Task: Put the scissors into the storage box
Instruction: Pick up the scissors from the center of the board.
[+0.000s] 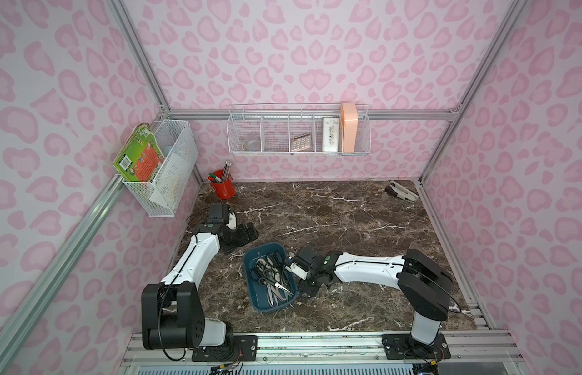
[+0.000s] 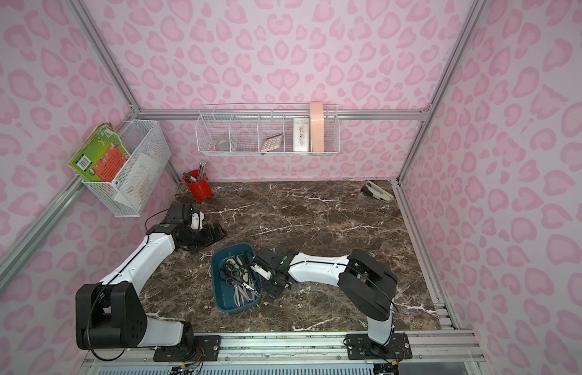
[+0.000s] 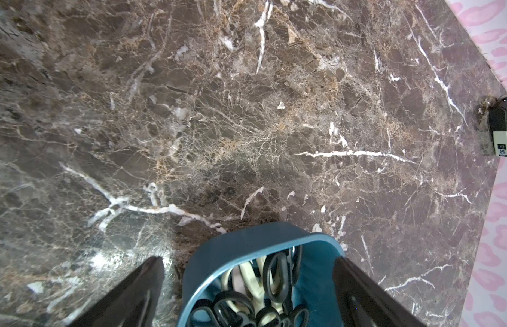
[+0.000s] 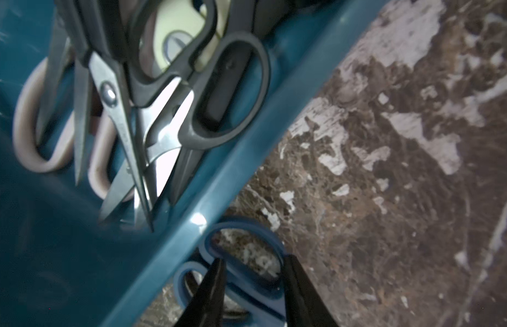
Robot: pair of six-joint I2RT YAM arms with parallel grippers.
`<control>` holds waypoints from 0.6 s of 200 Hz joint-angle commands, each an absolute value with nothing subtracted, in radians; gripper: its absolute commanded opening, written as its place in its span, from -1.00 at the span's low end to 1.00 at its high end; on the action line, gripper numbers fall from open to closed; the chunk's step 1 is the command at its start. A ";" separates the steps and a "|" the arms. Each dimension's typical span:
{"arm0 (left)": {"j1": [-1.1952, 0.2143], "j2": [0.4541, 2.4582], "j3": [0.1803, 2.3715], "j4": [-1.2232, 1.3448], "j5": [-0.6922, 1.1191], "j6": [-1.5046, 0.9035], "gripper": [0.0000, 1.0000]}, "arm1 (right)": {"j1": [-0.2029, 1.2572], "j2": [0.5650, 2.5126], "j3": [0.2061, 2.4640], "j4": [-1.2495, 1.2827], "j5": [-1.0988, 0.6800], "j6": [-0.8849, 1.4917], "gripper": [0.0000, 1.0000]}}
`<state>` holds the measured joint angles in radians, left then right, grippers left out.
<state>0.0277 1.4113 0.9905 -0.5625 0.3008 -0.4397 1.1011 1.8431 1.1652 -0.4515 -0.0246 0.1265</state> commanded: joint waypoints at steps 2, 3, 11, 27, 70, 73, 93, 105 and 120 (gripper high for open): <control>0.029 1.410 0.994 -0.569 0.288 -0.430 0.95 | 1.084 1.847 1.179 -0.431 -0.002 0.117 -0.30; 0.028 1.410 0.995 -0.570 0.288 -0.430 0.96 | 1.083 1.848 1.179 -0.431 -0.002 0.117 -0.30; 0.029 1.410 0.997 -0.571 0.285 -0.429 0.96 | 1.077 1.850 1.181 -0.433 -0.010 0.113 -0.31; 0.028 1.413 0.998 -0.571 0.284 -0.428 0.95 | 1.075 1.860 1.183 -0.438 -0.008 0.103 -0.33; 0.028 1.411 1.001 -0.572 0.284 -0.426 0.96 | 1.075 1.881 1.176 -0.460 0.004 0.091 -0.36; 0.029 1.411 1.001 -0.572 0.283 -0.426 0.95 | 1.075 1.882 1.176 -0.460 0.005 0.091 -0.36; 0.028 1.408 1.000 -0.572 0.281 -0.426 0.96 | 1.075 1.890 1.172 -0.459 0.019 0.091 -0.37; 0.028 1.407 1.000 -0.575 0.279 -0.426 0.96 | 1.073 1.907 1.178 -0.472 0.038 0.091 -0.39; 0.028 1.404 1.000 -0.575 0.278 -0.425 0.96 | 1.067 1.930 1.181 -0.490 0.082 0.086 -0.41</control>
<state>0.0277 1.4105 0.9932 -0.5674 0.2844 -0.4385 1.0733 1.8961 1.1797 -0.4408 0.0151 0.0994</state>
